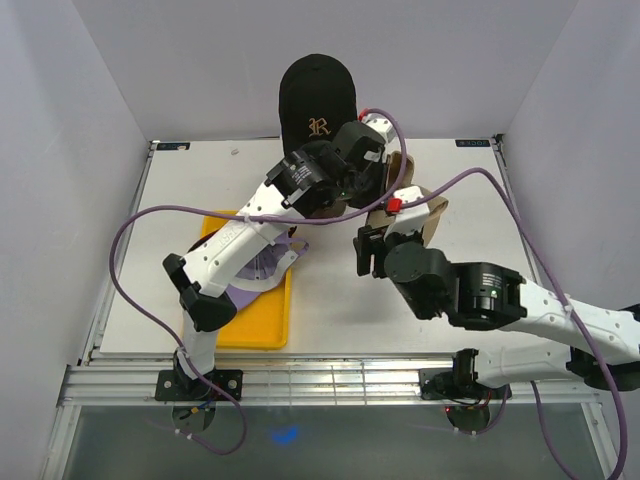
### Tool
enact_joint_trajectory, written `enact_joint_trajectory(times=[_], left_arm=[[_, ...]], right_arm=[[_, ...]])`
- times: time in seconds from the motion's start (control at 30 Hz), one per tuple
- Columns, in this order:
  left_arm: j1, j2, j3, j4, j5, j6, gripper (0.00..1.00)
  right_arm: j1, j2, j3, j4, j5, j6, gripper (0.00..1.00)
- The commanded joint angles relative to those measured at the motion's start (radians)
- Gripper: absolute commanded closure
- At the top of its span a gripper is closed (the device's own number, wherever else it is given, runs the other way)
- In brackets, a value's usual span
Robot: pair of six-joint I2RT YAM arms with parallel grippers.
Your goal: Stack the hats
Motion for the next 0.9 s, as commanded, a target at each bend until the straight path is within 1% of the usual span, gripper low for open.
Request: enact_joint_trajectory(times=[0.0,0.07,0.17,0.2,0.3,0.4,0.43,0.53,0.63,0.8,0.87], left_arm=[[0.014,-0.031,0.041,0.041,0.033,-0.009,1.0],[0.014,-0.031,0.039,0.042,0.039,-0.012,1.0],[0.014,-0.034,0.035,0.044,0.043,-0.01,1.0],[0.014,-0.037,0.032,0.042,0.043,-0.012,1.0],[0.014,-0.042,0.022,0.044,0.048,-0.013,1.0],[0.014,-0.048,0.019,0.044,0.053,-0.013,1.0],[0.014,-0.05,0.018,0.044,0.054,-0.015,1.0],[0.014,-0.063,0.002,0.045,0.057,-0.013,1.0],[0.014,-0.074,-0.011,0.047,0.069,-0.015,1.0],[0.014,-0.094,-0.03,0.053,0.092,-0.022,1.0],[0.014,-0.1,-0.03,0.053,0.099,-0.025,1.0]], right_arm=[[0.046,0.068,0.062,-0.105,0.179,0.022,0.31],[0.049,0.12,0.094,-0.181,0.211,0.049,0.31],[0.049,0.199,0.155,-0.29,0.258,0.15,0.31],[0.049,0.214,0.172,-0.361,0.269,0.198,0.31],[0.049,0.274,0.204,-0.429,0.306,0.234,0.3],[0.048,0.314,0.209,-0.455,0.341,0.255,0.3],[0.048,0.323,0.213,-0.496,0.36,0.296,0.33],[0.048,0.349,0.224,-0.538,0.387,0.323,0.37],[0.045,0.362,0.217,-0.556,0.412,0.335,0.39],[0.031,0.359,0.192,-0.527,0.423,0.32,0.42],[0.023,0.357,0.18,-0.521,0.426,0.318,0.46]])
